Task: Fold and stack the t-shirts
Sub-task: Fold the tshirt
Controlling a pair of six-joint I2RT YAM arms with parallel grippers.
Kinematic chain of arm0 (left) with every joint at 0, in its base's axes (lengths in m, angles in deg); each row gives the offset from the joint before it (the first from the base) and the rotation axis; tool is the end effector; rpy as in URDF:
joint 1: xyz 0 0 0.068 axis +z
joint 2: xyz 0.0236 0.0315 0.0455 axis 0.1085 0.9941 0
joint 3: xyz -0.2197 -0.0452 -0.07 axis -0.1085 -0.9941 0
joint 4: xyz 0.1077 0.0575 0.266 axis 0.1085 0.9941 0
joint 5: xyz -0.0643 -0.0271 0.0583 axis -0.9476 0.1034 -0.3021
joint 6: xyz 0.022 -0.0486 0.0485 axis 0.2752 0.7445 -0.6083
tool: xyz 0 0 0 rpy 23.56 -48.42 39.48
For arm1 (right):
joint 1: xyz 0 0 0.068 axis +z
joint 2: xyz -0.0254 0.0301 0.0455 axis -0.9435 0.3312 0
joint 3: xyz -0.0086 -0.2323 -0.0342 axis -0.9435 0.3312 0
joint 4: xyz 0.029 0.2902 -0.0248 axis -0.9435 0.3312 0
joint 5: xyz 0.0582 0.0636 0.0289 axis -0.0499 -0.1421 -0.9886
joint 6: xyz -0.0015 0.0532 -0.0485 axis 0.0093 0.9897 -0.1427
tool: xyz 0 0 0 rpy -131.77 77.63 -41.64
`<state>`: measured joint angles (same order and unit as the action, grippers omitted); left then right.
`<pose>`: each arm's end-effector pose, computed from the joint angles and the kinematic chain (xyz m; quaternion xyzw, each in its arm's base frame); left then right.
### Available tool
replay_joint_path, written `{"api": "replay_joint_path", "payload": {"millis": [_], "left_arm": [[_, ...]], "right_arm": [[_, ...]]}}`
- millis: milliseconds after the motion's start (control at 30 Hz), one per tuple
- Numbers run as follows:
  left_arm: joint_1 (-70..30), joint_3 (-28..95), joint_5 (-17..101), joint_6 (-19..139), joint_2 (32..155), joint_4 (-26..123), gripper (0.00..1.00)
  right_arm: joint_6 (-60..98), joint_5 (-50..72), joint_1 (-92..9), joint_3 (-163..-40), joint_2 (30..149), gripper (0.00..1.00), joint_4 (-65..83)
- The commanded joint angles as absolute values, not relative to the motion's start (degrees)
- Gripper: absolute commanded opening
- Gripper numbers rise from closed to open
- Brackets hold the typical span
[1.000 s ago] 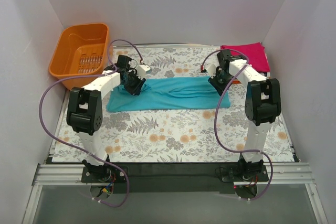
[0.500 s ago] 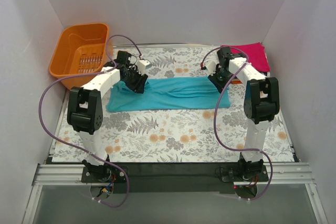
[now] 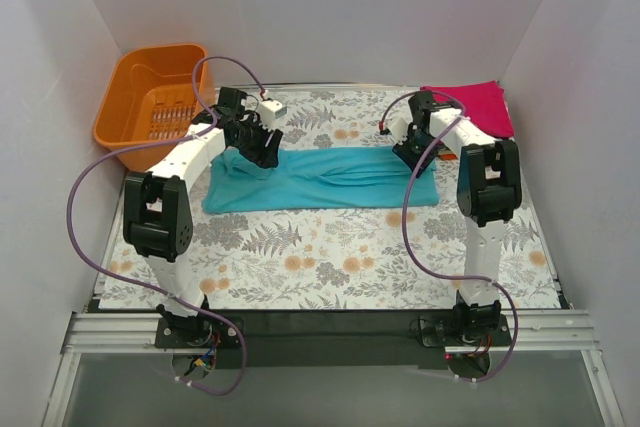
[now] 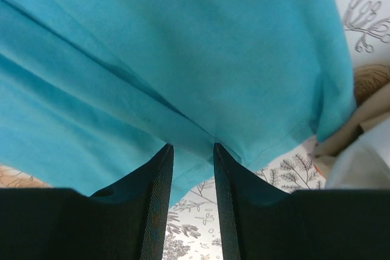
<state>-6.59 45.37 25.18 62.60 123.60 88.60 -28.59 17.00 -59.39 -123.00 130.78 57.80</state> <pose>0.4100 -0.1193 0.1757 0.0440 0.9418 -0.2653 0.2018 0.4438 0.0902 0.1125 -0.4354 0.8896 -0.0214 0.1361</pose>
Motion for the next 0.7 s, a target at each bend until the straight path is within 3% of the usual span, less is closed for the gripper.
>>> {"api": "replay_joint_path", "payload": {"millis": [0, 100, 133, 167, 267, 533, 633, 667], "left_arm": [[-6.5, 46.2, 23.4, 64.0, 122.9, 87.7, 0.5], [-6.7, 47.2, 23.5, 64.3, 124.1, 87.7, 0.51], [-6.8, 47.3, 23.8, 64.4, 124.2, 87.5, 0.51], [-6.8, 47.2, 24.0, 64.4, 124.5, 87.3, 0.51], [-6.8, 46.9, 24.9, 64.3, 125.2, 87.1, 0.51], [-6.8, 44.8, 30.3, 64.7, 124.4, 85.8, 0.5], [-6.6, 44.0, 33.4, 62.2, 124.5, 87.3, 0.46], [-6.7, 43.7, 33.8, 60.9, 124.4, 87.9, 0.44]], "right_arm": [[-29.5, 18.3, -58.8, -125.7, 132.9, 0.34, 56.6], [-29.8, 19.9, -58.7, -126.6, 134.4, 0.3, 56.2], [-29.7, 20.4, -58.7, -126.7, 134.7, 0.26, 56.0], [-29.8, 20.5, -58.7, -127.1, 134.7, 0.15, 55.9], [-29.5, 20.8, -58.7, -127.9, 134.0, 0.01, 55.9], [-29.3, 23.5, -58.7, -127.1, 132.9, 0.01, 55.7], [-28.0, 23.5, -58.8, -127.5, 133.6, 0.26, 55.8], [-27.5, 23.0, -58.7, -127.7, 133.5, 0.28, 55.9]]}}
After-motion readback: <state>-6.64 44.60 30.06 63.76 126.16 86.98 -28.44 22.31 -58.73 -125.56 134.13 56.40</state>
